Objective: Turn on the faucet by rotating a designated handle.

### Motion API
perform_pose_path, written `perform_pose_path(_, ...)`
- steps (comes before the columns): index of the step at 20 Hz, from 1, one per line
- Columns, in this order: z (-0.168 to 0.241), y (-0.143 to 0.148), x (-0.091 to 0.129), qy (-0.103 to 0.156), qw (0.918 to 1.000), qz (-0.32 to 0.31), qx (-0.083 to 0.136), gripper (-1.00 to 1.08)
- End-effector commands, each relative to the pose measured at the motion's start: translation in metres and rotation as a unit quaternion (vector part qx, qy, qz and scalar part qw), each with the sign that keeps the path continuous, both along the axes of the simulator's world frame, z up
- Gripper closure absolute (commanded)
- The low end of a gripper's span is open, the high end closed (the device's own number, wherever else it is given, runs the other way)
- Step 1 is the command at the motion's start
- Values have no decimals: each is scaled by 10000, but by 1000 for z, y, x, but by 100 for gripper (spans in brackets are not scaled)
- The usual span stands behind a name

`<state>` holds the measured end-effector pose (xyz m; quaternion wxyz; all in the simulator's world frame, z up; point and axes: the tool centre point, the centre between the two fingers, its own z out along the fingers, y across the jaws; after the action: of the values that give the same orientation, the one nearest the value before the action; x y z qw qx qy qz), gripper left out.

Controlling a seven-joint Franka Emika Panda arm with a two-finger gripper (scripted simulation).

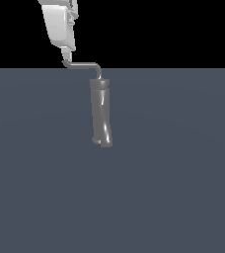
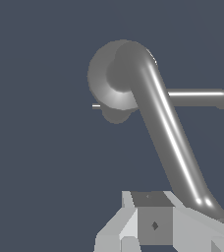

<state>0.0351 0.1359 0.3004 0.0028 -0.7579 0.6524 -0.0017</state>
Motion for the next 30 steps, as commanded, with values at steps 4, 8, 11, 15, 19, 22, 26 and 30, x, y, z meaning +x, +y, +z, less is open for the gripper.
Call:
perform_pose_path(4, 0, -1, -18, 32, 10000, 8, -9, 108)
perform_pose_path(8, 0, -3, -19, 3, 10000, 8, -11, 108)
perform_pose_path(11, 0, -11, -26, 8, 10000, 8, -10, 108)
perform_pose_path(15, 0, -21, -36, 13, 10000, 7, -10, 108)
perform_pose_path(19, 0, -32, -46, 16, 10000, 7, -10, 108)
perform_pose_path(22, 0, -40, -54, 20, 10000, 7, -10, 108)
perform_pose_path(26, 0, -52, -64, 26, 10000, 6, -9, 108)
perform_pose_path(30, 0, -60, -72, 28, 10000, 6, -10, 108)
